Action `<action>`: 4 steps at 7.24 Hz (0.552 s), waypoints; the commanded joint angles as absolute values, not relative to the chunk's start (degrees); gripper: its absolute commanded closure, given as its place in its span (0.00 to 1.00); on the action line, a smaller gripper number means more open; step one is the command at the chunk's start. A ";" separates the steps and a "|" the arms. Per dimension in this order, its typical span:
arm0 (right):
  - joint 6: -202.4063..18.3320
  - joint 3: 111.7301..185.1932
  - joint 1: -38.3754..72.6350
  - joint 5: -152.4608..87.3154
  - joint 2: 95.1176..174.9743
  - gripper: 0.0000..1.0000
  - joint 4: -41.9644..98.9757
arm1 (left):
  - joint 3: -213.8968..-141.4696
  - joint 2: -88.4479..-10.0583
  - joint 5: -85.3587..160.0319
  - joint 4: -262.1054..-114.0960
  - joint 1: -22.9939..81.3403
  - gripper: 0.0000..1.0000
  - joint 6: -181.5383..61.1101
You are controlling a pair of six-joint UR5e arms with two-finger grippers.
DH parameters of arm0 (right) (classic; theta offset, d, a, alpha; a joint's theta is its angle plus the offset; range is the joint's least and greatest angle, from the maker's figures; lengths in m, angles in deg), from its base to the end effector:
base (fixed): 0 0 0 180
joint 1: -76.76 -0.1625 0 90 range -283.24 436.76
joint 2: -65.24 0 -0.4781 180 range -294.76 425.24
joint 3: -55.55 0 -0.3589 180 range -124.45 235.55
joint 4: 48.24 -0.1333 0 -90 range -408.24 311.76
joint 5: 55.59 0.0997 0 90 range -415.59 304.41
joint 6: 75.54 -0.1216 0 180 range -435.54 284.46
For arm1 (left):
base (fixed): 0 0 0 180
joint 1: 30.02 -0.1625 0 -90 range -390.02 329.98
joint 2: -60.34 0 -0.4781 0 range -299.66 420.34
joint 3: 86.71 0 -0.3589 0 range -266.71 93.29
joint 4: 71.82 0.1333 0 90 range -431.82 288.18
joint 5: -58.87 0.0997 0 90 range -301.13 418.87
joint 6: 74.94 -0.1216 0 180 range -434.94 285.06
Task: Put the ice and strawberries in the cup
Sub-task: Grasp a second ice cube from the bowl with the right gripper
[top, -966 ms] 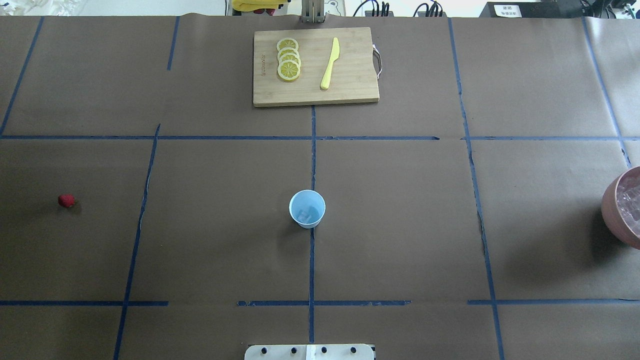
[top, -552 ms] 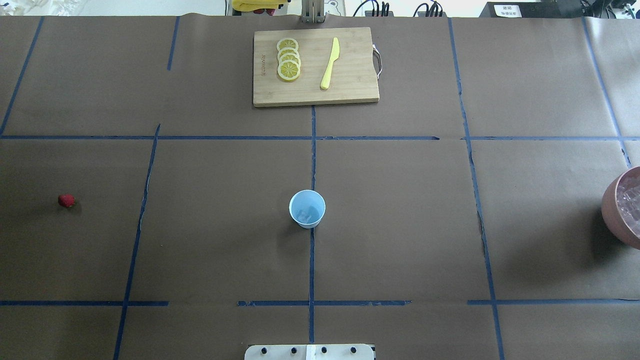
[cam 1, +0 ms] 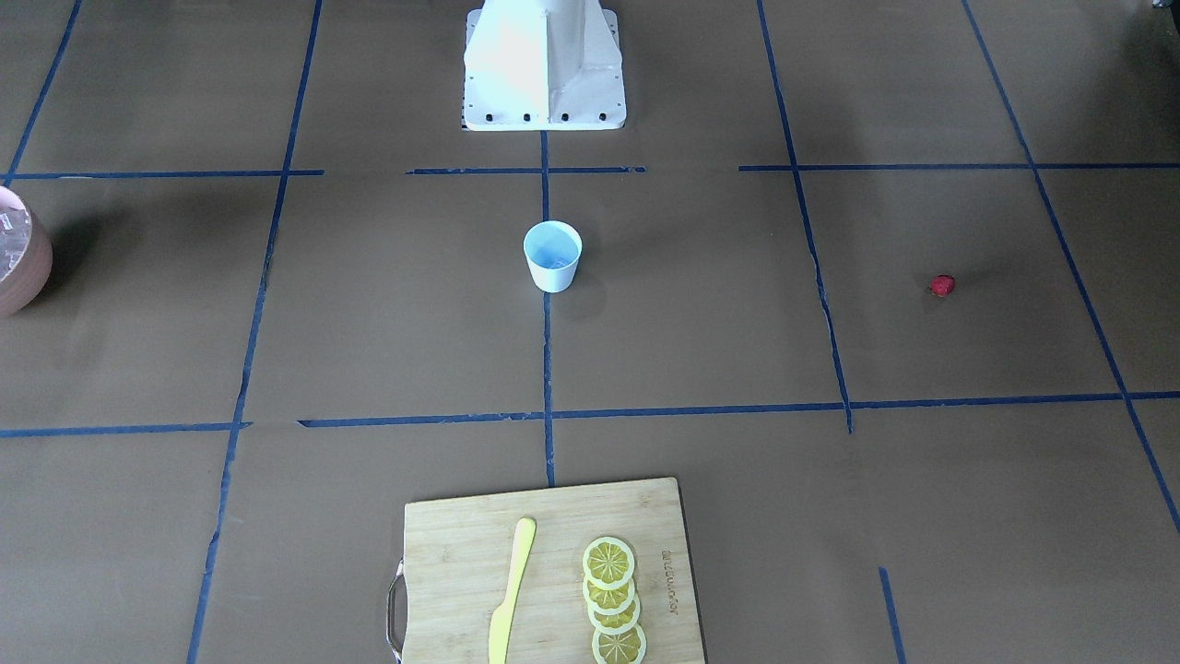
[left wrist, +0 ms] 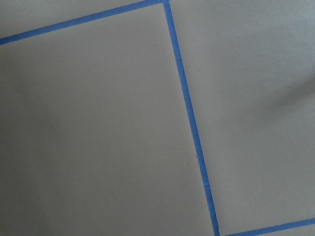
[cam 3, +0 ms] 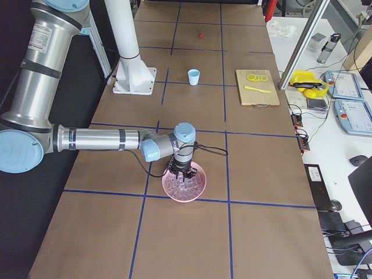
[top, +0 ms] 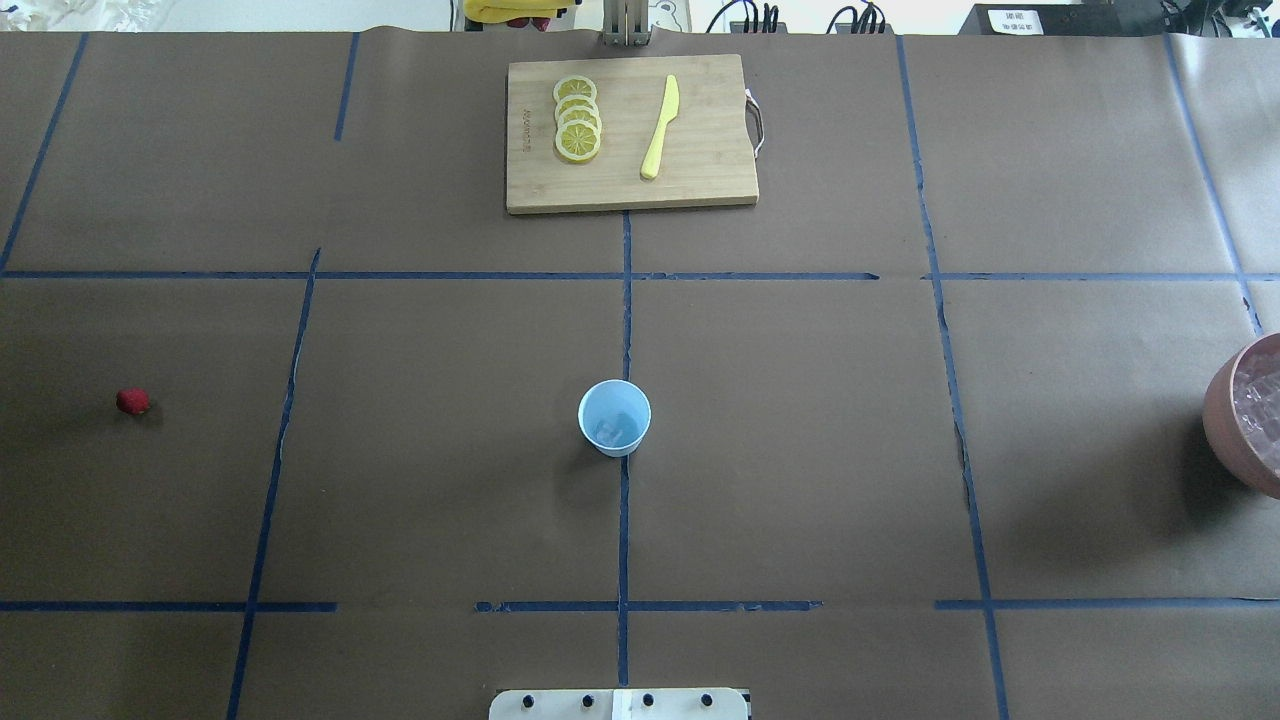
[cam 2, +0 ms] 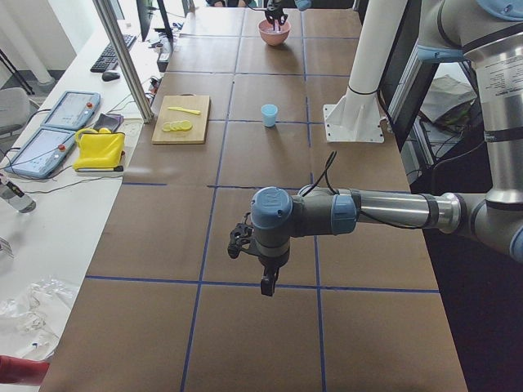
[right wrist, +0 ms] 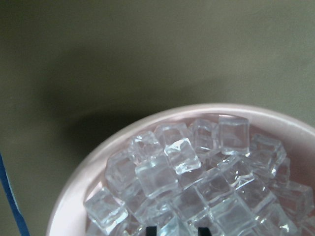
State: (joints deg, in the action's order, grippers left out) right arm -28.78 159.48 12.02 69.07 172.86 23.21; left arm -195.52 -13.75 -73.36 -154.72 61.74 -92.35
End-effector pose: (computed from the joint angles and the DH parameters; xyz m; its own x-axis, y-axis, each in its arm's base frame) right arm -0.0851 -0.3307 0.7124 0.1665 -0.9676 0.1897 0.7791 0.2470 0.5761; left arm -0.0614 -0.3185 0.7012 0.7139 0.2296 -0.6615 -0.1918 0.9727 0.1307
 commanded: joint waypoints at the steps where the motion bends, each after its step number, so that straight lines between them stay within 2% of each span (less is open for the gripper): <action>1: -29.22 161.71 11.90 71.13 172.55 0.97 24.17 | -195.52 -13.75 -73.41 -154.79 61.74 0.00 -92.35; 4: -44.08 165.49 10.93 73.08 170.71 0.99 27.60 | -195.52 -13.75 -73.41 -154.79 61.74 0.00 -92.35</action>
State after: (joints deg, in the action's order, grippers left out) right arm -35.92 163.66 11.22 72.76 171.57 26.35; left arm -195.52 -13.75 -73.40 -154.79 61.74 -92.35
